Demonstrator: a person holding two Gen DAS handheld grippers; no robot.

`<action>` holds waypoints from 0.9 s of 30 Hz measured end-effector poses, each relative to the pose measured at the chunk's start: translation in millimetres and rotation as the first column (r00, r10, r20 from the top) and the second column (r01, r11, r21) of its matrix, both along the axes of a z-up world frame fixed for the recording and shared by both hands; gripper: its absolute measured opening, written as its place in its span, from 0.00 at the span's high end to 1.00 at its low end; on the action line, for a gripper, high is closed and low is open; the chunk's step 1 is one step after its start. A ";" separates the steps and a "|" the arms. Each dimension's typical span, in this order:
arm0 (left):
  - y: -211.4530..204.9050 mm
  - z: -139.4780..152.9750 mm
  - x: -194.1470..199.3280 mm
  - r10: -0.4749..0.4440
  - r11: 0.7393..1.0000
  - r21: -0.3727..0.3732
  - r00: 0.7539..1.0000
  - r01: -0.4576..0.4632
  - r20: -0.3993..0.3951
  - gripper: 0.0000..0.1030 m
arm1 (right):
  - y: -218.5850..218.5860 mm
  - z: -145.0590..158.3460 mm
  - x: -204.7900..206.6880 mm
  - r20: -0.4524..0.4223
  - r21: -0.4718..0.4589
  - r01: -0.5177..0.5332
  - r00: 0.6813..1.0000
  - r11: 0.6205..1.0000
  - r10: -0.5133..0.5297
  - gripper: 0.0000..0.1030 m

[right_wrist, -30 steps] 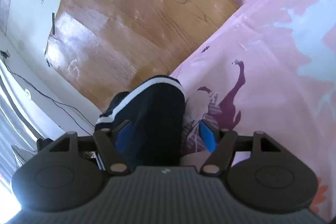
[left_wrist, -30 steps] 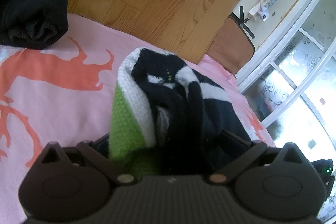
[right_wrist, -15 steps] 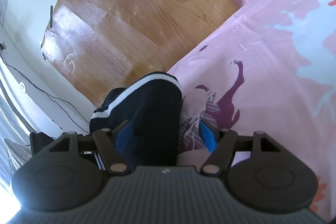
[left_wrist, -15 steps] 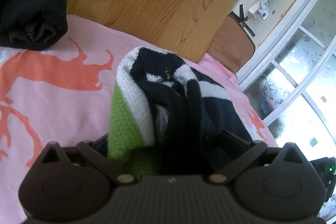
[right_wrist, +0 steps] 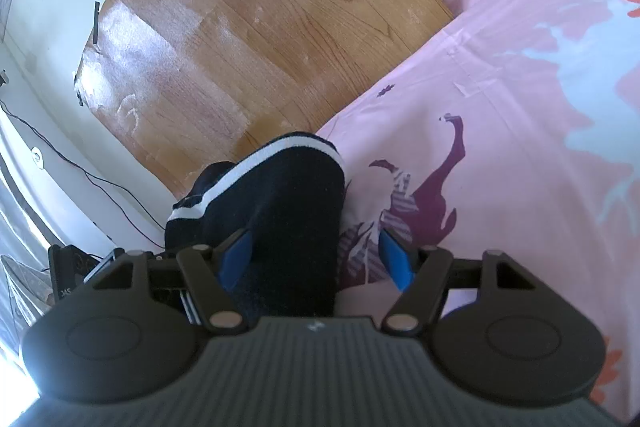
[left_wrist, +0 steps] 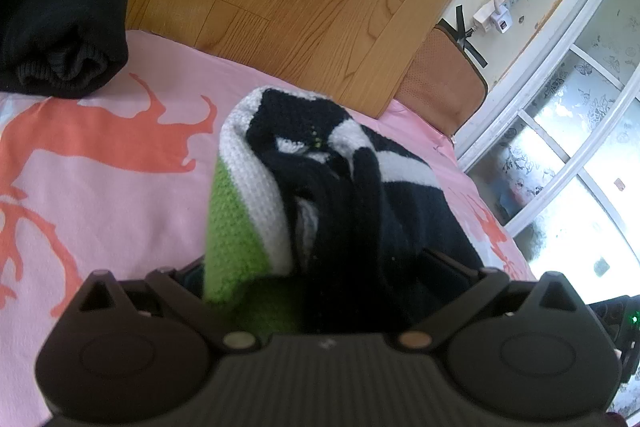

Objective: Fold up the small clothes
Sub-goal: 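Lift and carry the rolled sweater bundle with both grippers toward the black bundle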

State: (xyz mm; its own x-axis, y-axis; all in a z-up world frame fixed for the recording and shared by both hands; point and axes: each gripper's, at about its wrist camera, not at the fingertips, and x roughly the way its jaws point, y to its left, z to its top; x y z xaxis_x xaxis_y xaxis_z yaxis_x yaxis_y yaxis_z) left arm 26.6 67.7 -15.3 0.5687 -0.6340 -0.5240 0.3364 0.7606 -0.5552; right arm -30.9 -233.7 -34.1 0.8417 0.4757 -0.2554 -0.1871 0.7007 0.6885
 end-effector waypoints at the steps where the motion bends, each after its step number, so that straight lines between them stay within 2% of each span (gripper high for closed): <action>1: 0.1 -0.2 0.2 0.000 1.000 0.001 1.000 0.000 0.001 0.00 | 0.1 0.2 -0.1 0.000 0.000 0.000 1.000 1.000 0.000 0.30; 22: -3.6 0.6 -0.4 -0.001 1.000 0.025 1.000 0.001 0.010 0.00 | 1.1 -0.1 -1.2 0.002 0.004 -0.002 1.000 1.000 0.002 0.30; 27: 0.8 0.5 2.2 -0.009 1.000 -0.003 1.000 0.009 -0.014 0.00 | 1.5 1.2 1.0 -0.007 0.000 -0.009 1.000 1.000 0.009 0.30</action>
State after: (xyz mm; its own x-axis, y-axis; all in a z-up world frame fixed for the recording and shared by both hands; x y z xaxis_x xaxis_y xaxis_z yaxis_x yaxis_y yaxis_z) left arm 28.8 68.5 -14.8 0.5558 -0.6405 -0.5299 0.3357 0.7561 -0.5618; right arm -29.9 -232.2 -32.9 0.8355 0.4834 -0.2612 -0.1887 0.6989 0.6899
